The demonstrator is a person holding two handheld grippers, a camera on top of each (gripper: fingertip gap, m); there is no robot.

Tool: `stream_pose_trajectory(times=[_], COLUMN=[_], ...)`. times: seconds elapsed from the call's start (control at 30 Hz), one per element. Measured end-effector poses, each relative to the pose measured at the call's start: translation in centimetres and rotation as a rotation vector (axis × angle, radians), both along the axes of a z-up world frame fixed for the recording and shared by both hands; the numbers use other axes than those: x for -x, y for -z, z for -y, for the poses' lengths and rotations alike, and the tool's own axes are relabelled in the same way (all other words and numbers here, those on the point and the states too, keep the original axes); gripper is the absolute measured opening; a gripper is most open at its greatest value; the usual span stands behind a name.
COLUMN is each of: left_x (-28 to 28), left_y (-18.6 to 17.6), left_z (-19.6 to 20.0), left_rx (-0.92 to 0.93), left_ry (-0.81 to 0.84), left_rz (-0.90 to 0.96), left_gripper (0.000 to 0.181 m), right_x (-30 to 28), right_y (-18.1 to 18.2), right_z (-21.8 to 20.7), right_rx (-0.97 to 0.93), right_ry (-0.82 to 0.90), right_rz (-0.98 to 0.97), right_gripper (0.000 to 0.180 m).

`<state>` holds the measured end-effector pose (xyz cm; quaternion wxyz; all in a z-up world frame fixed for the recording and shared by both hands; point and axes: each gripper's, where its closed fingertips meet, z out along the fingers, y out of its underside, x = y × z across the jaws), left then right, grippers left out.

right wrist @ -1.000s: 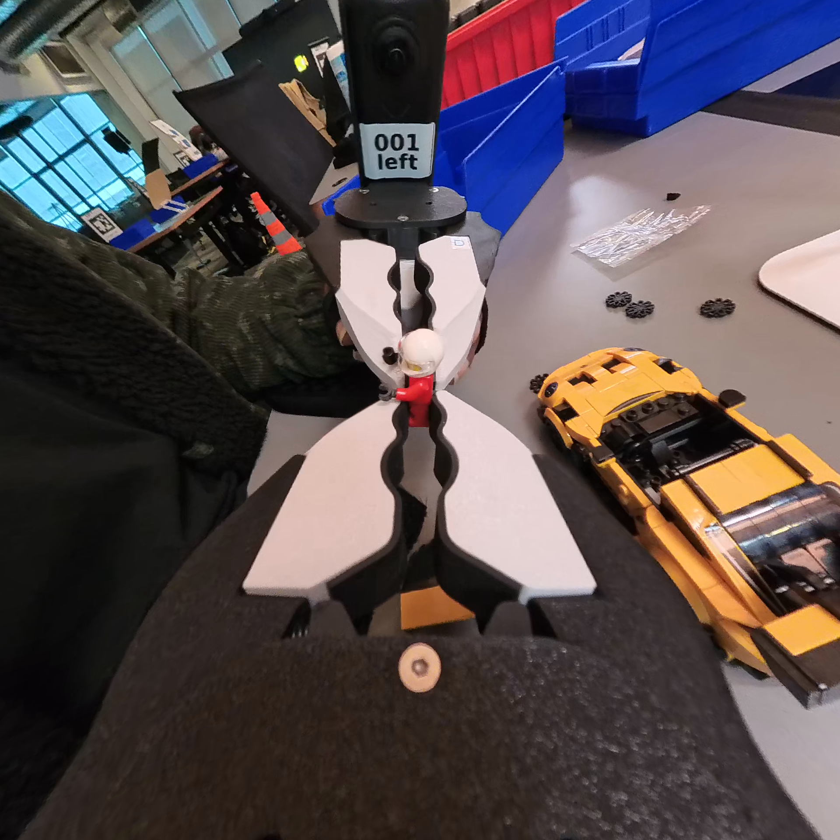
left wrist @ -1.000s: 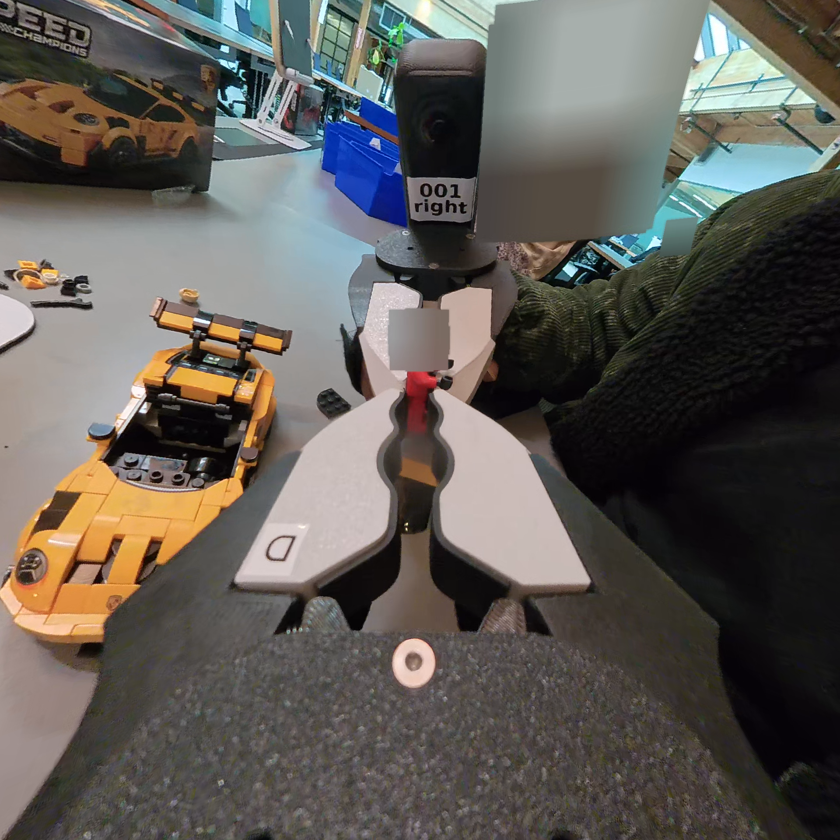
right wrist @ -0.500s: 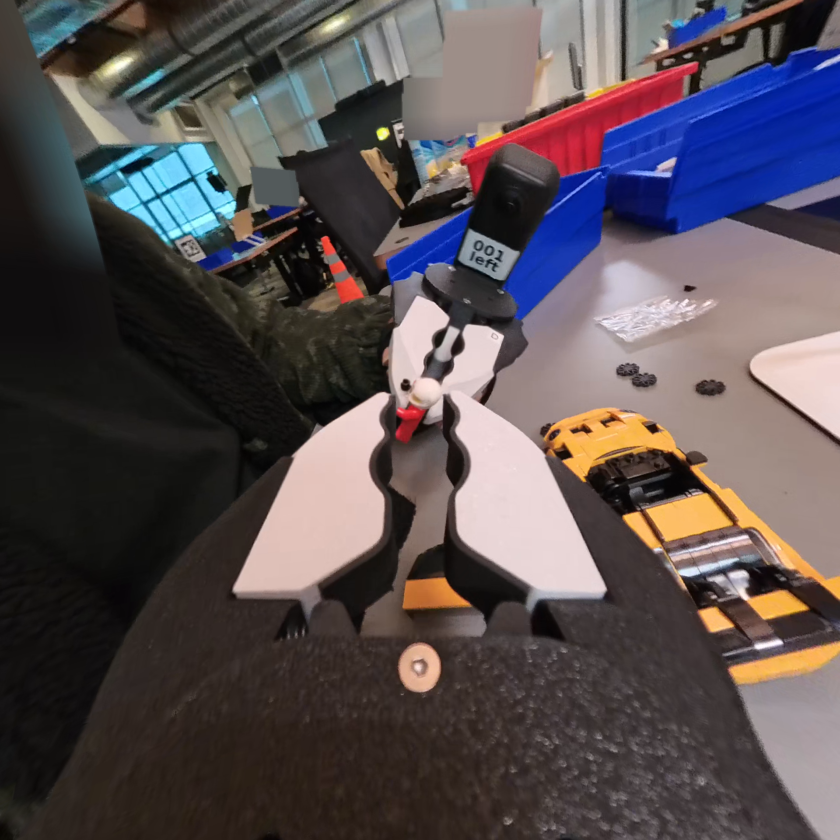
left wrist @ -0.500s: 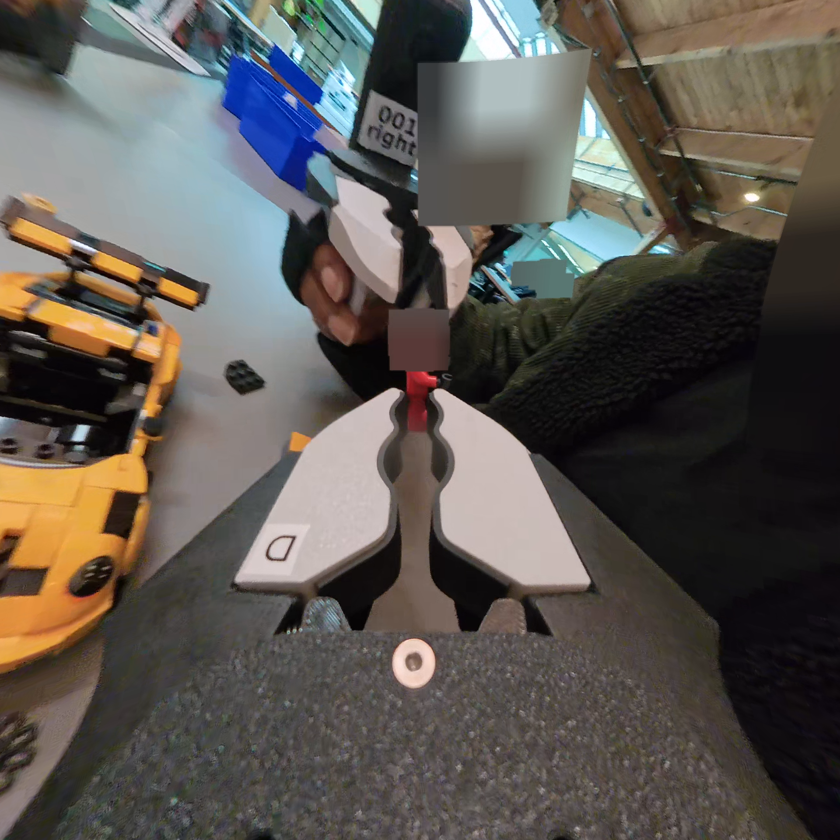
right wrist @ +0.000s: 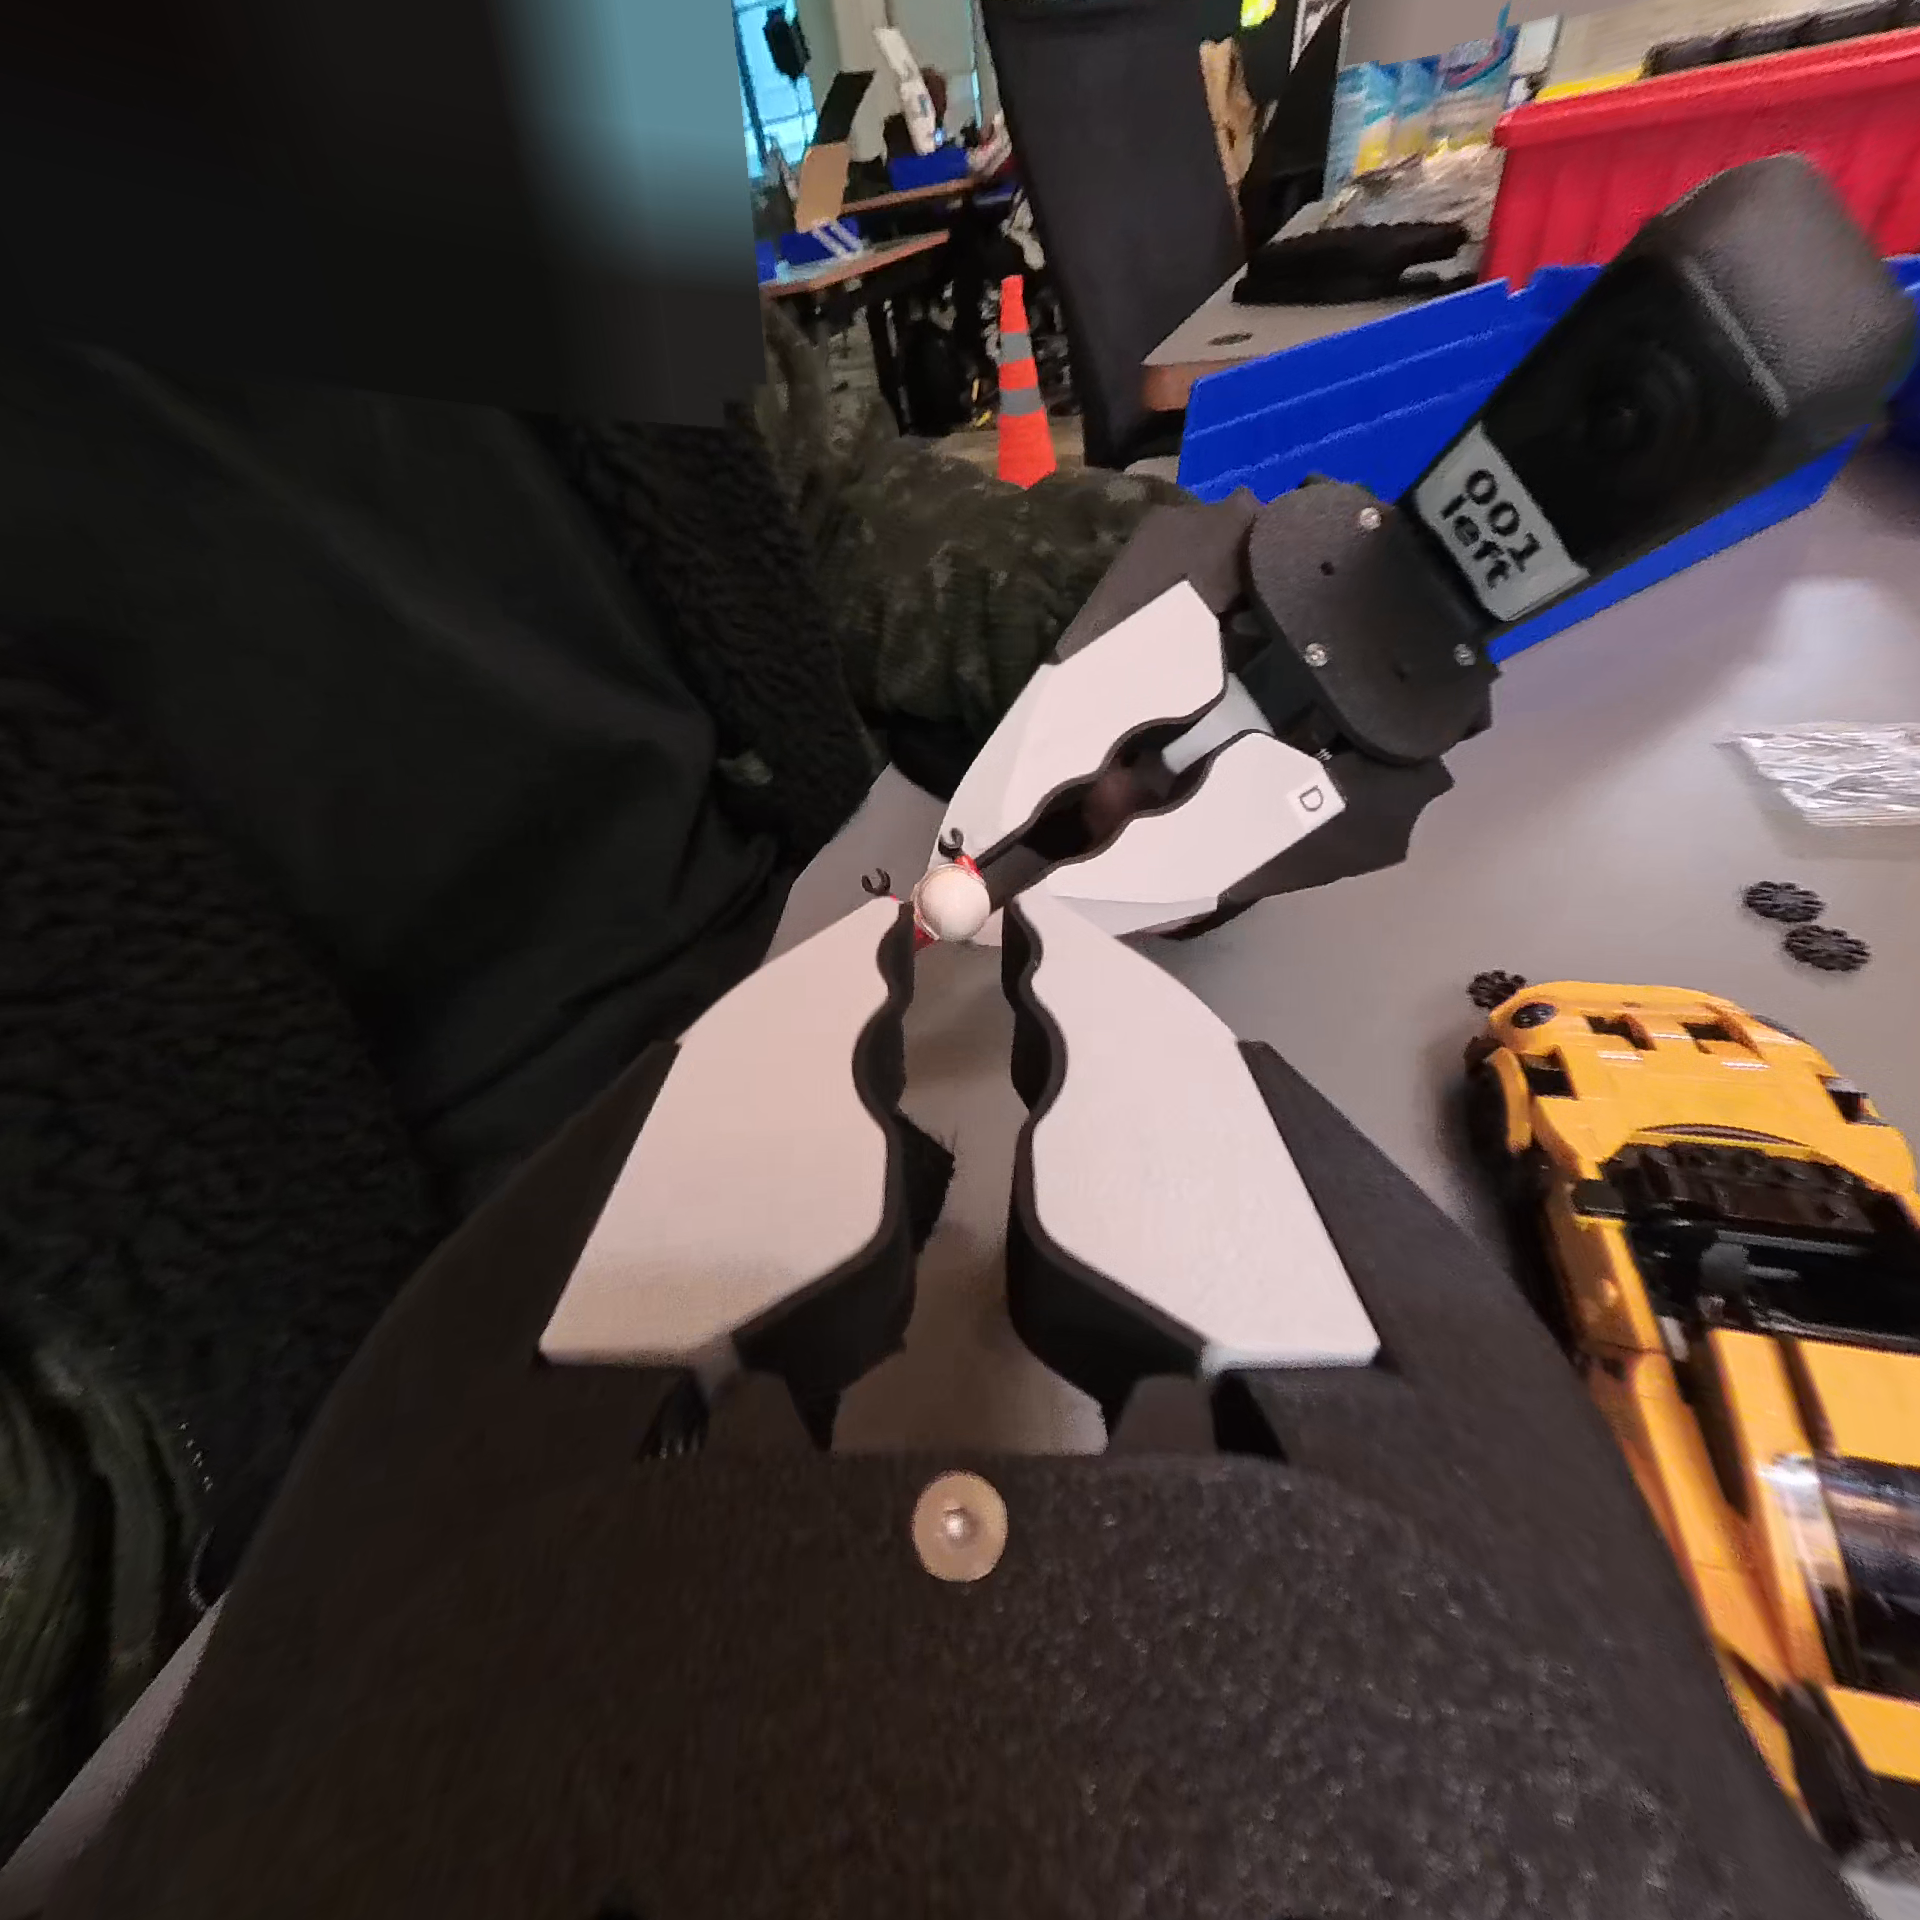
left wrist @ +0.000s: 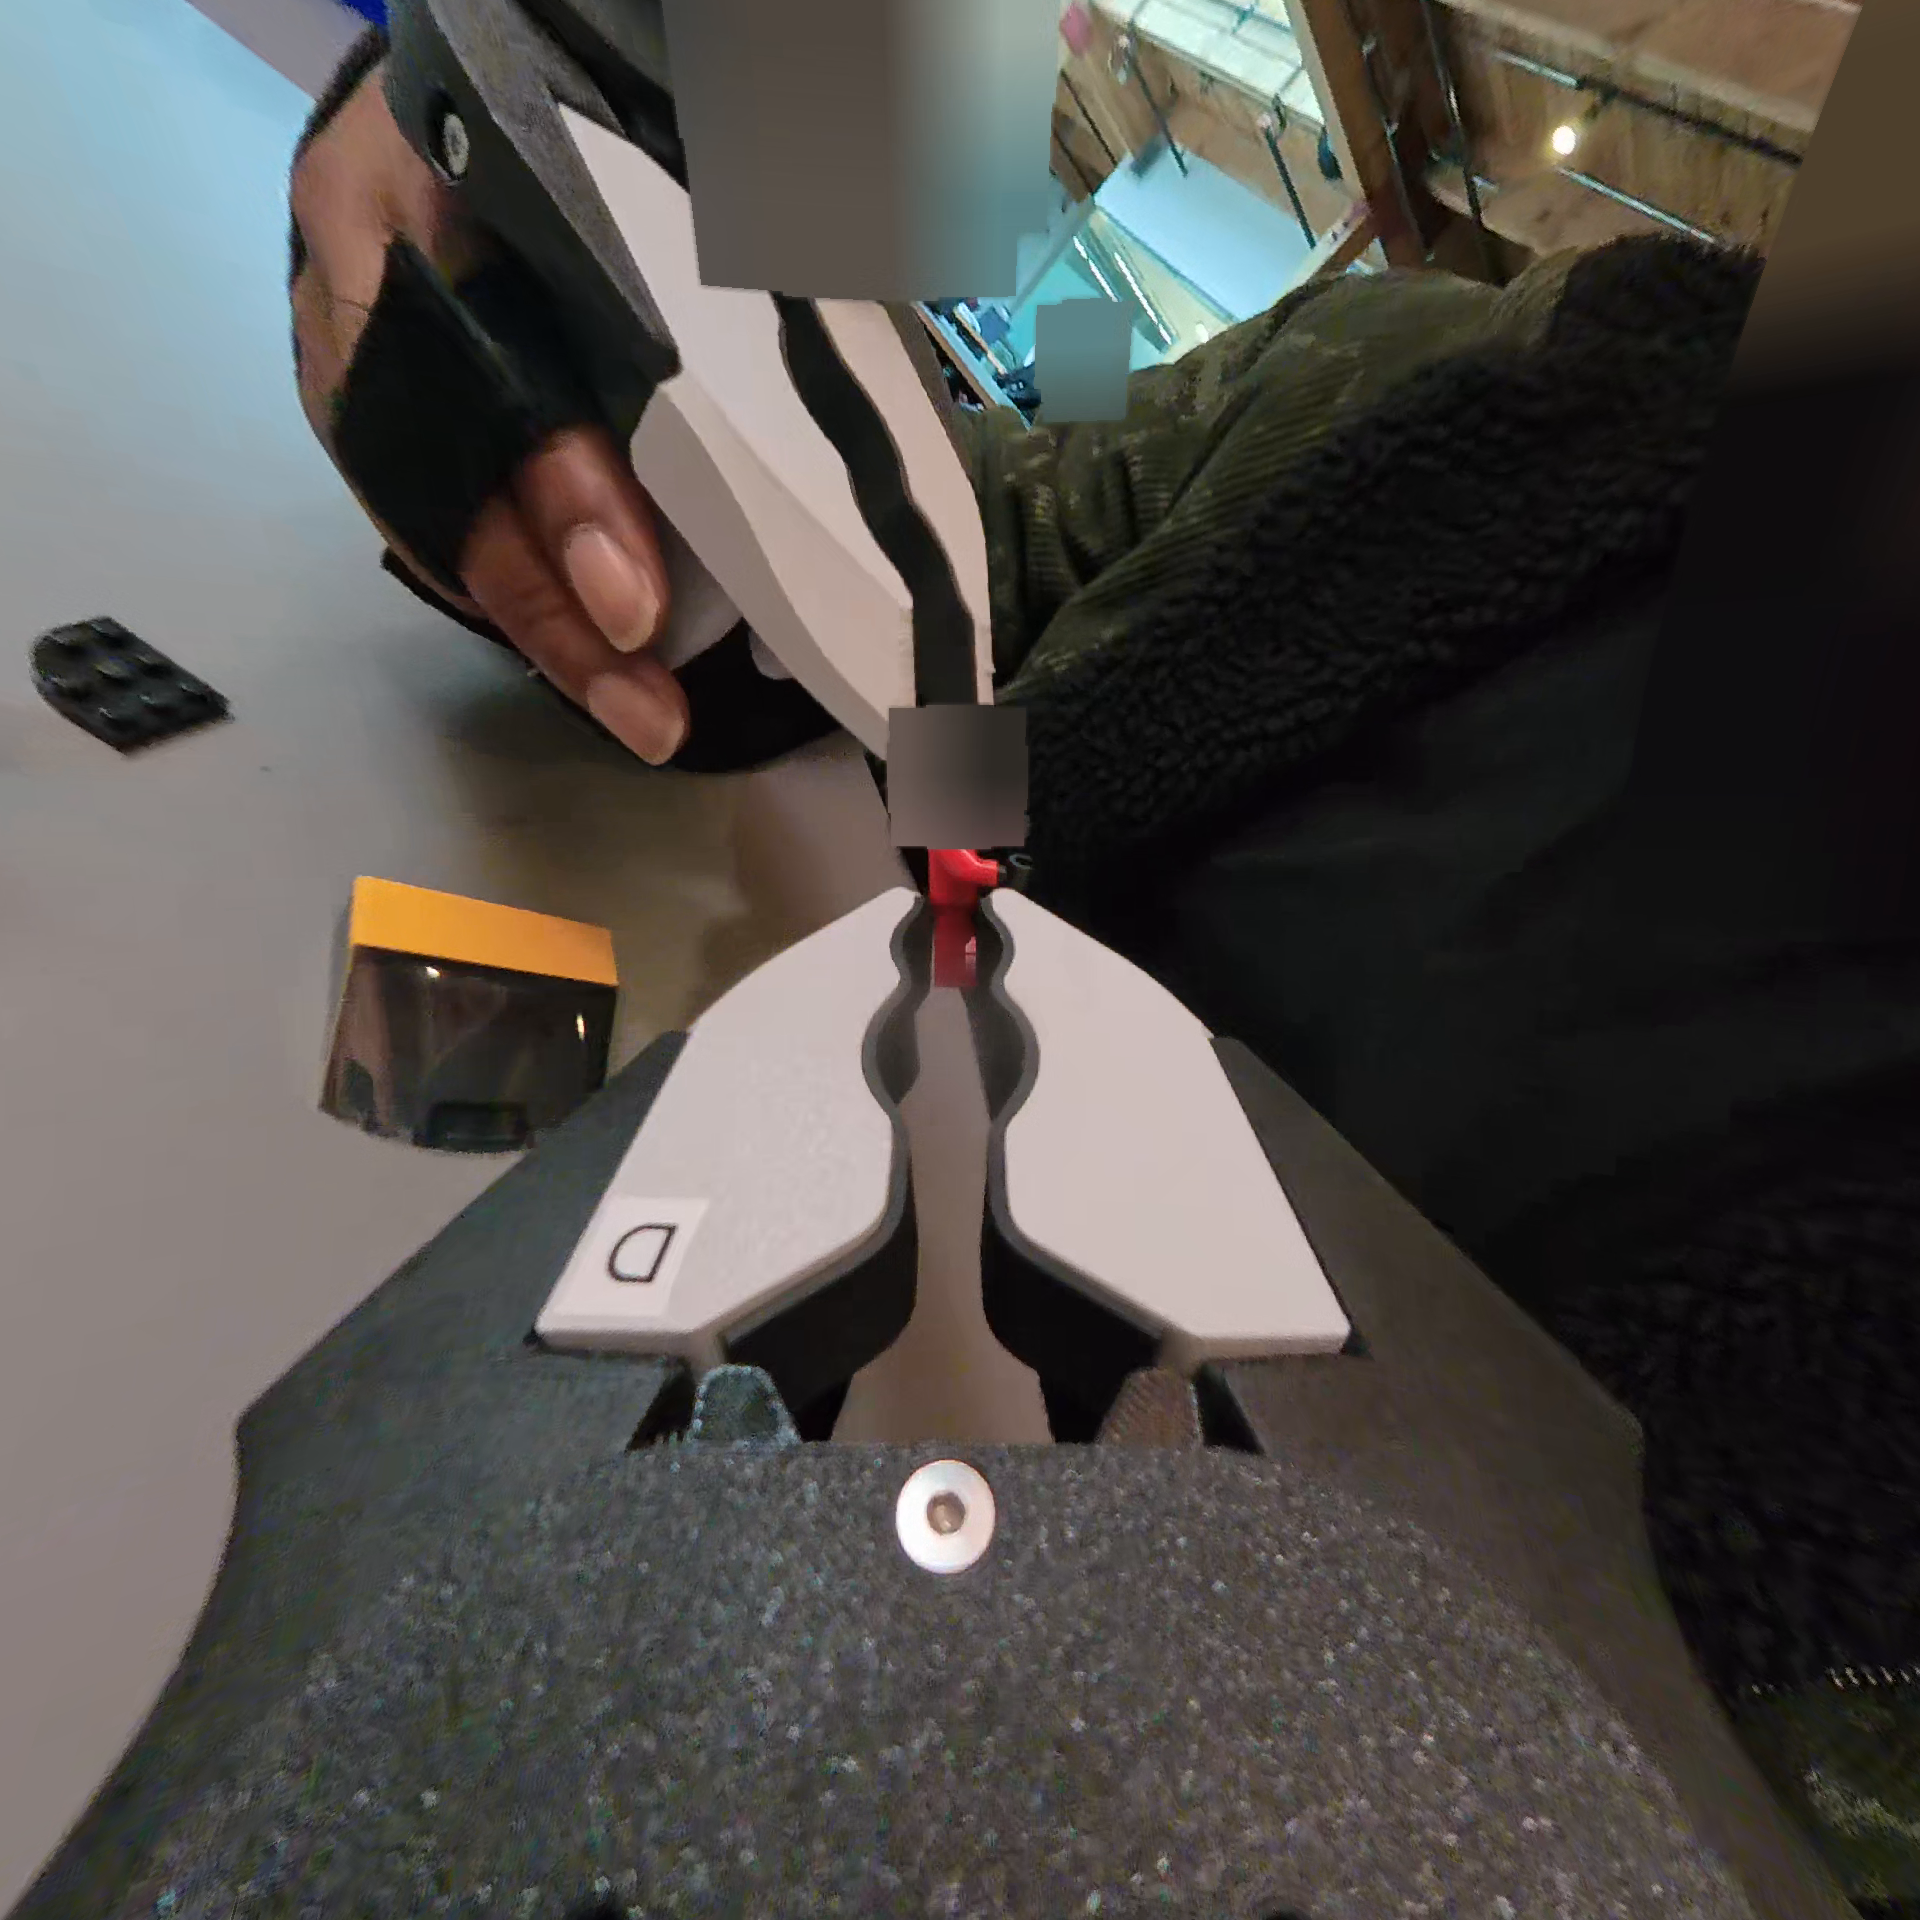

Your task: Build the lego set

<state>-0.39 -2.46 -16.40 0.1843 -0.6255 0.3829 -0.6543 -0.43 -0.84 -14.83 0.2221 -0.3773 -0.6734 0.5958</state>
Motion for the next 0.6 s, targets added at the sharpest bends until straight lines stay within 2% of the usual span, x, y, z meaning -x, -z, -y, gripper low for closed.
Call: stream_pose_trajectory(times=[0.37,0.6], left_x=[-0.5,-0.3], left_y=[1.2,1.3], left_z=[1.2,0.6], left_rx=[0.032,0.009], left_ry=[0.079,0.034], left_rz=[-0.063,-0.075], left_gripper=[0.007,0.007], right_x=[-0.2,0.0], right_y=[1.6,1.6], right_z=[1.7,1.1], right_rx=[-0.097,-0.082], right_ry=[-0.058,-0.018], right_rz=[0.062,0.080], right_gripper=[0.014,0.014])
